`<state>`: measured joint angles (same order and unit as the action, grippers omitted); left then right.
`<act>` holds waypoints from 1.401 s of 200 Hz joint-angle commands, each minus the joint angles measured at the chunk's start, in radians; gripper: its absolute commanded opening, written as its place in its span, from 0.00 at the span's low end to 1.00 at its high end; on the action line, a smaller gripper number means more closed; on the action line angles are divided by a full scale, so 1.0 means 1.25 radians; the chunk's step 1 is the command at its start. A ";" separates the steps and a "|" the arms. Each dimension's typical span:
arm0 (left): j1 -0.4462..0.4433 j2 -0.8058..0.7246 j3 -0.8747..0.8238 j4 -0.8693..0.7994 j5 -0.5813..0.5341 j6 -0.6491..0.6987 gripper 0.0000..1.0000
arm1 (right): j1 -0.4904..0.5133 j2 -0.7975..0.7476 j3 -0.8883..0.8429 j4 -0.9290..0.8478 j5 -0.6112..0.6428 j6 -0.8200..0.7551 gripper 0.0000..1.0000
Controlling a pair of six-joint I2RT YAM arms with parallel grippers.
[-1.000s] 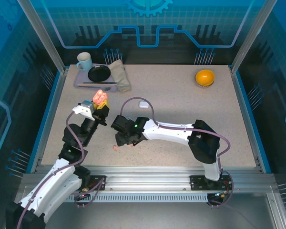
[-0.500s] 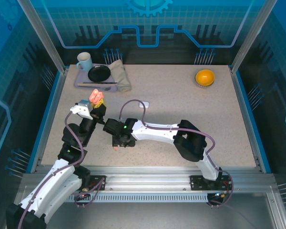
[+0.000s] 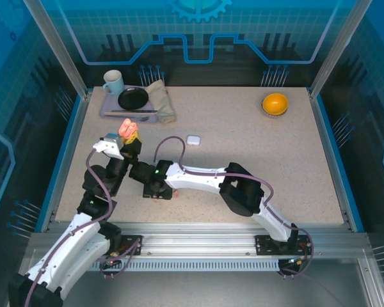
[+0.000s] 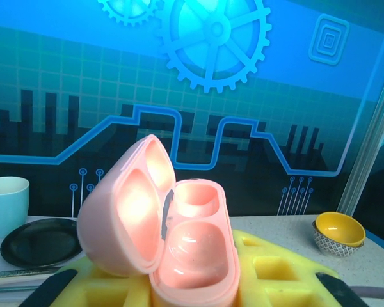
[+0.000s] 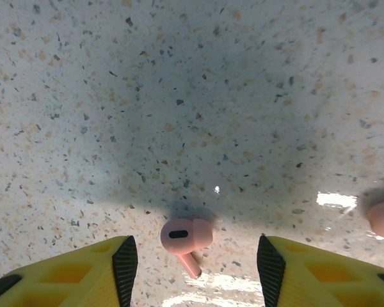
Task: Insert wireless bluetooth earbuds into charging case
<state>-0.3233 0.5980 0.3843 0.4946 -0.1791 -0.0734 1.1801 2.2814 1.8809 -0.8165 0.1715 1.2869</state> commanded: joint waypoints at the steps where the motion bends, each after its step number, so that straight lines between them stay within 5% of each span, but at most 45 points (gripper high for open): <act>1: 0.010 -0.011 0.026 0.012 -0.014 -0.004 0.00 | 0.018 0.032 0.042 -0.053 -0.007 -0.001 0.55; 159: 0.022 -0.023 0.014 0.014 -0.008 -0.019 0.00 | 0.037 0.160 0.201 -0.174 0.024 -0.041 0.48; 280: 0.024 -0.023 0.012 0.012 -0.002 -0.025 0.00 | 0.036 0.160 0.204 -0.163 0.026 -0.039 0.26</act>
<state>-0.3027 0.5804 0.3843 0.4946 -0.1795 -0.0811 1.2018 2.4458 2.1170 -1.0172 0.2138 1.2304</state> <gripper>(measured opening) 0.235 0.278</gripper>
